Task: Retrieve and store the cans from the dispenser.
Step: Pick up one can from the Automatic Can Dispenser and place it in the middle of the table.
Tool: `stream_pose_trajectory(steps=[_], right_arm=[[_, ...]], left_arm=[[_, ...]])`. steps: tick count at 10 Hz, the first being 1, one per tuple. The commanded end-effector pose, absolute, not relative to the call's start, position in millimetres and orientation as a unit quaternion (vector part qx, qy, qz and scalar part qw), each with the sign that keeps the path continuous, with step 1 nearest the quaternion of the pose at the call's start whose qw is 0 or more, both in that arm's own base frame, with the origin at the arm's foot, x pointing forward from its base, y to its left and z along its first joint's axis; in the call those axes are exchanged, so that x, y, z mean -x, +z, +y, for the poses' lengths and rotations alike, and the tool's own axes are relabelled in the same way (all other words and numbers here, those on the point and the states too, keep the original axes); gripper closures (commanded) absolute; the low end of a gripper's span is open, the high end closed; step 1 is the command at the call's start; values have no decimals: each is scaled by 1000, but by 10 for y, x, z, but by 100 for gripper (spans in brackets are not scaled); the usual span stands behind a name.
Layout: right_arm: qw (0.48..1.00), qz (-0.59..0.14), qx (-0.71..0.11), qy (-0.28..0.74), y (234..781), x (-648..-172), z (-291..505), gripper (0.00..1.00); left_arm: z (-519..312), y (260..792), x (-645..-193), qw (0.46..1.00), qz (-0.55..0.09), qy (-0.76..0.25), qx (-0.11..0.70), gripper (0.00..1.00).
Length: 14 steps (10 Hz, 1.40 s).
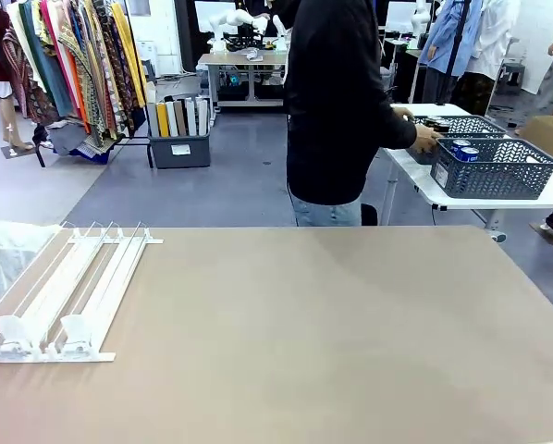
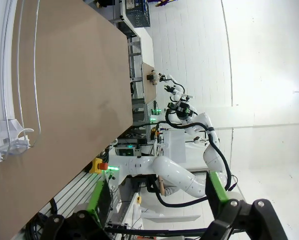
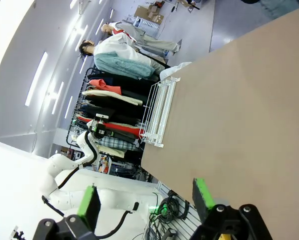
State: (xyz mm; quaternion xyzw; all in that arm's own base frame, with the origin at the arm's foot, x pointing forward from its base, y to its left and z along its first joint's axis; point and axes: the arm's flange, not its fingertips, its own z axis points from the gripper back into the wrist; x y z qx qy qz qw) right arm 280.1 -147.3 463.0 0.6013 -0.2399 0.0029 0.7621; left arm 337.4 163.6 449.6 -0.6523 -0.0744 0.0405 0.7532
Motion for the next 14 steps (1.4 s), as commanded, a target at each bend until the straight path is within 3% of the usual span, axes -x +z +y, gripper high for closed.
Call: stream_pose_trajectory(steps=[1,14], right_arm=[[752,-252,-609,5,4675,-2840,-1453,0],[752,-252,-609,5,4675,-2840,-1453,0]], left_arm=[[1621,4524,-3366,747,-77,42,660,0],[1621,4524,-3366,747,-77,42,660,0]])
